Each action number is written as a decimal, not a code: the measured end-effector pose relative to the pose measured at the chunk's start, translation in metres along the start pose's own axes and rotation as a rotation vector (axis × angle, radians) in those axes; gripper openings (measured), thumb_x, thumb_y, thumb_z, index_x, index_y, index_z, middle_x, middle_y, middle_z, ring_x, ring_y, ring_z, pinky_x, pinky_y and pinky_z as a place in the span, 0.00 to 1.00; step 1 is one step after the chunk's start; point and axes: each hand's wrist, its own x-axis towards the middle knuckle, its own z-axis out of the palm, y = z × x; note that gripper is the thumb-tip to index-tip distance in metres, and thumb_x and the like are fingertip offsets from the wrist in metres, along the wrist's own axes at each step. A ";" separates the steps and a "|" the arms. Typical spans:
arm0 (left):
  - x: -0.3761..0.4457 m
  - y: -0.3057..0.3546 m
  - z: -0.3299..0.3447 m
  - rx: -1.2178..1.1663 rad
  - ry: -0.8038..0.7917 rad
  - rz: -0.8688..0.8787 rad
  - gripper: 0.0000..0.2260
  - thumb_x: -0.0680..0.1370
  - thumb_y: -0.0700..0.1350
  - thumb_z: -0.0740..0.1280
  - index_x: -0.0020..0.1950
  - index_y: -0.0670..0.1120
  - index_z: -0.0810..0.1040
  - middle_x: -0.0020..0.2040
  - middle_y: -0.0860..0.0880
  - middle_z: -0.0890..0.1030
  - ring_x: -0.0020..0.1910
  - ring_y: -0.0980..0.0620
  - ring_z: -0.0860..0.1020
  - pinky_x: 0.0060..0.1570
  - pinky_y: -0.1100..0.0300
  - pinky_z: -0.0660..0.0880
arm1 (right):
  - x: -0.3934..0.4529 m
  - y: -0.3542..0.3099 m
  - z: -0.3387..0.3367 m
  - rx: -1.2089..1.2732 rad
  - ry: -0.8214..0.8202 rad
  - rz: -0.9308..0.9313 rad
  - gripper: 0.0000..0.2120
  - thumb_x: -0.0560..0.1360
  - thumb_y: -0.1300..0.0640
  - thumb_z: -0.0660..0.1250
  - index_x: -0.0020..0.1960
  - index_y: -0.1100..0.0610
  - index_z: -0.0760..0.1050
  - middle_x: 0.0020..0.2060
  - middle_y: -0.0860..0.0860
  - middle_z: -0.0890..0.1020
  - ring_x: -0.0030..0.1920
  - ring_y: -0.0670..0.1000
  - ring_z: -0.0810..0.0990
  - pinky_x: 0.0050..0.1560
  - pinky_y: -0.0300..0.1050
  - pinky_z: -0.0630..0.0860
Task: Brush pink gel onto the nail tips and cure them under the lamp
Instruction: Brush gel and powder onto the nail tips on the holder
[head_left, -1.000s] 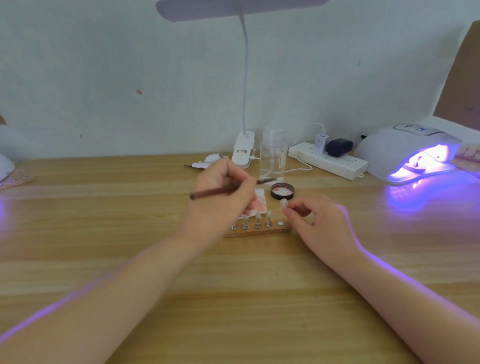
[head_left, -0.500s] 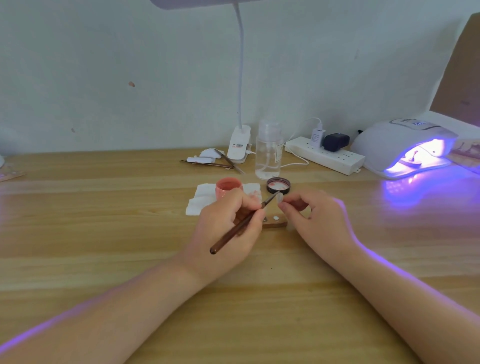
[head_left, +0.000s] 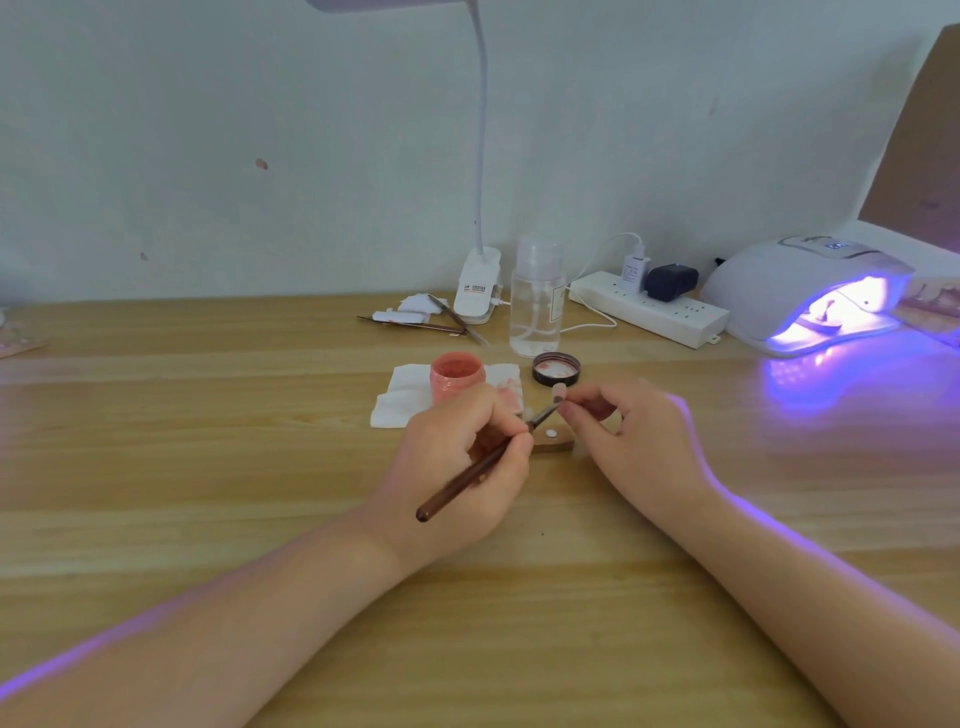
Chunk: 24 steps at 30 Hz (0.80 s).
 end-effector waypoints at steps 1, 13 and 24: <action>0.000 0.000 -0.001 -0.009 0.003 -0.002 0.06 0.72 0.36 0.68 0.38 0.45 0.74 0.32 0.52 0.75 0.28 0.61 0.73 0.31 0.75 0.66 | 0.000 0.000 0.000 0.006 0.001 0.002 0.02 0.73 0.55 0.71 0.44 0.51 0.83 0.33 0.40 0.78 0.39 0.38 0.74 0.39 0.24 0.65; 0.002 -0.003 0.004 -0.006 0.042 -0.062 0.09 0.74 0.35 0.69 0.42 0.48 0.75 0.33 0.58 0.78 0.35 0.66 0.77 0.37 0.77 0.68 | -0.001 -0.003 -0.002 0.017 0.003 -0.017 0.02 0.73 0.56 0.71 0.43 0.51 0.83 0.32 0.38 0.78 0.41 0.40 0.75 0.40 0.24 0.64; 0.000 0.002 0.001 -0.038 0.046 -0.057 0.10 0.74 0.33 0.68 0.40 0.47 0.73 0.35 0.59 0.77 0.30 0.67 0.74 0.36 0.78 0.67 | 0.001 0.000 0.000 -0.038 0.024 -0.028 0.02 0.73 0.57 0.71 0.44 0.53 0.83 0.36 0.42 0.80 0.43 0.45 0.76 0.42 0.25 0.65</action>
